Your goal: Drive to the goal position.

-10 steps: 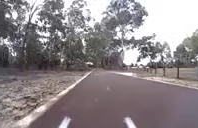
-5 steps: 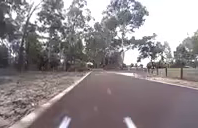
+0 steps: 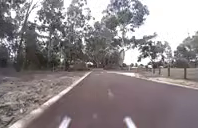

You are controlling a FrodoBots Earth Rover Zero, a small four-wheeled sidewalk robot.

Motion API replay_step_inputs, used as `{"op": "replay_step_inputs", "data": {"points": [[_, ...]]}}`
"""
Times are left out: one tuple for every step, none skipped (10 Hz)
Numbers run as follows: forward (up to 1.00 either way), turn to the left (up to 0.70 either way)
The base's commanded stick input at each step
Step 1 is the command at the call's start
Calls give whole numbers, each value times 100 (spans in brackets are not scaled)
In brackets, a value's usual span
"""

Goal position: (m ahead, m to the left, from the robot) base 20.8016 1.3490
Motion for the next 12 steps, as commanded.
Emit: {"op": "replay_step_inputs", "data": {"points": [[60, 0], [60, 0], [60, 0], [60, 0], [60, 0], [60, -15], [60, -15], [60, -15], [60, -13], [60, -8], [60, -3], [60, 0]]}}
